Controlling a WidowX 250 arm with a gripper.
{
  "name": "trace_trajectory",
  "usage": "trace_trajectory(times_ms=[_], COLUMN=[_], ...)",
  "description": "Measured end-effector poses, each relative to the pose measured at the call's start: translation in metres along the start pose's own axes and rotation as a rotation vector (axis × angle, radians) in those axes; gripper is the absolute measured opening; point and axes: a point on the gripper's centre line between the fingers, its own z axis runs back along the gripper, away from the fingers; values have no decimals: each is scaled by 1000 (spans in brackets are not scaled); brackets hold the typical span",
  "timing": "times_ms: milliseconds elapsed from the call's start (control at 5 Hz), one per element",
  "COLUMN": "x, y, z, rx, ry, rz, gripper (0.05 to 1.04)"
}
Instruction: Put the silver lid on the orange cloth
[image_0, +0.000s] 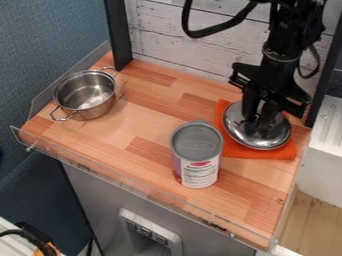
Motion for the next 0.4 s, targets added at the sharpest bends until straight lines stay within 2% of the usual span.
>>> trace_trajectory(times_ms=[200,400], x=[-6,-11], y=[18,17], z=[-14,-27], rx=[-7,-61], ry=[25,43], rz=[58,78], gripper=[279,279])
